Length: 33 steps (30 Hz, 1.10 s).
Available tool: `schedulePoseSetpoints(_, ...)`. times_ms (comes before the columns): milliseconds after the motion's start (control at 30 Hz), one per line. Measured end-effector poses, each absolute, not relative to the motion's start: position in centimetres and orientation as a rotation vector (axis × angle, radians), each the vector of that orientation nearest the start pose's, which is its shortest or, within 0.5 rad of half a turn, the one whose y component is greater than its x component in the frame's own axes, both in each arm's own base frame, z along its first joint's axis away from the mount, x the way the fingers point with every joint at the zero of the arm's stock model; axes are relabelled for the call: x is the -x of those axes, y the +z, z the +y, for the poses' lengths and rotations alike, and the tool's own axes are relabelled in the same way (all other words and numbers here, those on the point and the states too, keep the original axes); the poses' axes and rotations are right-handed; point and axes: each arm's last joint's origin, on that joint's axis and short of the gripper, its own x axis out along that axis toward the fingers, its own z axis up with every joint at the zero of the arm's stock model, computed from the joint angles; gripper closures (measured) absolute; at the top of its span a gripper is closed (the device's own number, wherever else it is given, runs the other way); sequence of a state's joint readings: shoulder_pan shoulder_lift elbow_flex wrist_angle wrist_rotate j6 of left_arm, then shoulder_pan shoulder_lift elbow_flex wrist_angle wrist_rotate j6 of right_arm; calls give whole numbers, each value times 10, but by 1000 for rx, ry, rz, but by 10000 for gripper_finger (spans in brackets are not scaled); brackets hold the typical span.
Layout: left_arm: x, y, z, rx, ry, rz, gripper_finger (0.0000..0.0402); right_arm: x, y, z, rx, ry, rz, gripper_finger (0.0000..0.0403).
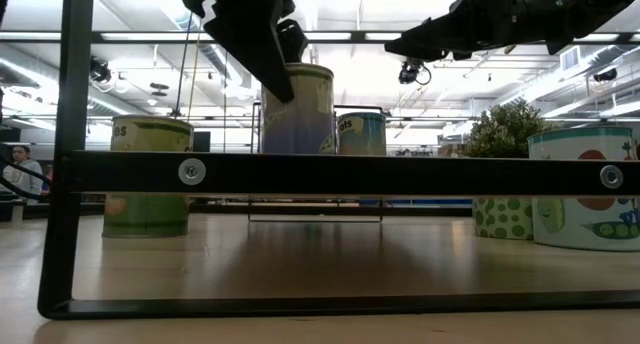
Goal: Pick and place cans onto a shelf
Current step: Put the canned peas on the shelf
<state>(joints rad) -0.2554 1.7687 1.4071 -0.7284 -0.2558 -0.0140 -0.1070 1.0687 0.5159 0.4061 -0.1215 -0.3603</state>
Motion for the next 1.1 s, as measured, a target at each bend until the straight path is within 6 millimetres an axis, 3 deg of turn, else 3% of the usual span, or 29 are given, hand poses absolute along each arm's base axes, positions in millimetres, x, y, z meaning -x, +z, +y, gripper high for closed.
schedulePoseSetpoints(1100, -358, 248, -84, -212, 90, 1033, 44, -228, 244, -21, 345, 38, 130, 35)
